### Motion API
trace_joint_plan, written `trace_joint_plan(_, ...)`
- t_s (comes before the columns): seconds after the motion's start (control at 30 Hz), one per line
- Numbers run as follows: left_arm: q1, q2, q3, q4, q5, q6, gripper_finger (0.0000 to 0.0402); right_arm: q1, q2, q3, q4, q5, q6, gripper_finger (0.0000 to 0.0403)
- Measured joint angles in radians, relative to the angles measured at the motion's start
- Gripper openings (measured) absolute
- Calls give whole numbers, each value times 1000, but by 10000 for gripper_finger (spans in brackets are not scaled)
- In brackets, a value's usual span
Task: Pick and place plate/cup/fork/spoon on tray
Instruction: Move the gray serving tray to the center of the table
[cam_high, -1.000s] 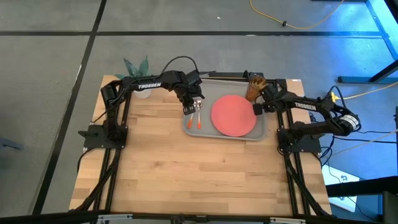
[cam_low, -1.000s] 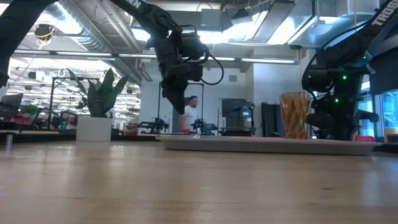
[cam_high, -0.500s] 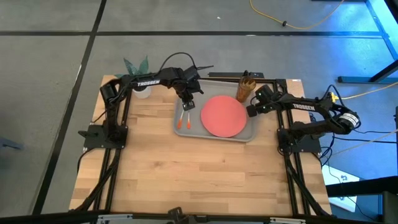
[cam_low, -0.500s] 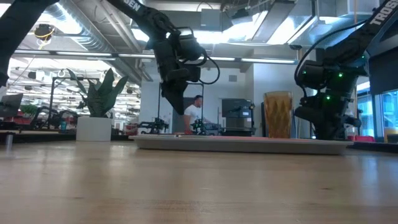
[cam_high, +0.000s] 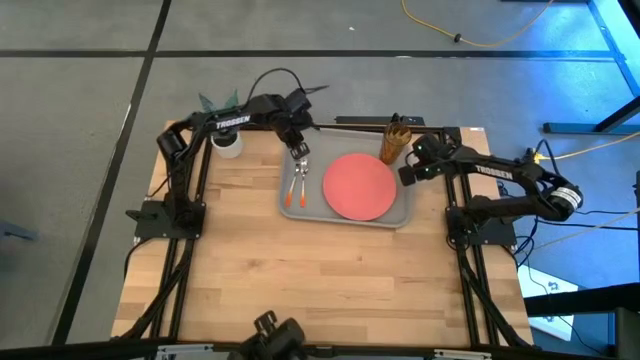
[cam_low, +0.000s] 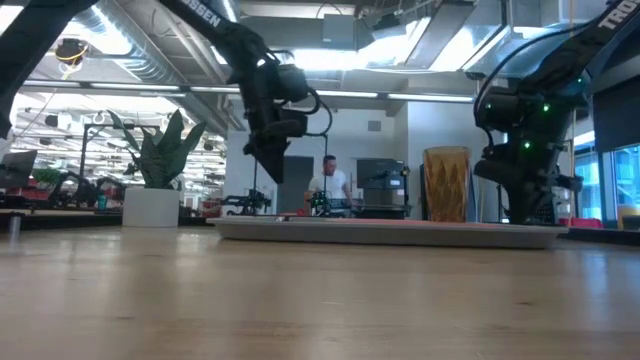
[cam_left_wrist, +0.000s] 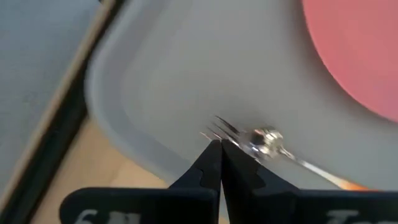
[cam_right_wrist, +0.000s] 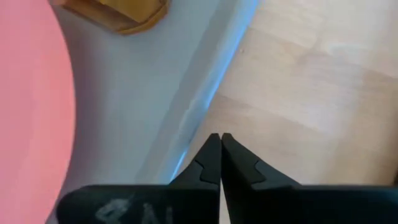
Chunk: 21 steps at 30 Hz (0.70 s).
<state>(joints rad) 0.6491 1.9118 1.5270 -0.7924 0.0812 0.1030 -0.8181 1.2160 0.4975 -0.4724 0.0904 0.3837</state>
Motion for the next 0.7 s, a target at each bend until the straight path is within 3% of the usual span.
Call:
trace_joint_plan(0.07, 16, -2, 7, 1, 9, -18, 0, 0, -21, 18, -51, -15, 5, 4)
trace_joint_plan(0.2, 18, -2, 7, -78, 64, -22, 0, 8, -64, 39, -142, -142, 15, 4)
trace_joint_plan(0.4, -33, -2, -57, -185, 118, 27, 0, 112, -95, 40, -166, -304, 57, 4)
trace_joint_plan(0.7, -87, -1, -178, -129, 96, 38, 0, 308, -95, 40, -159, -300, 220, 4)
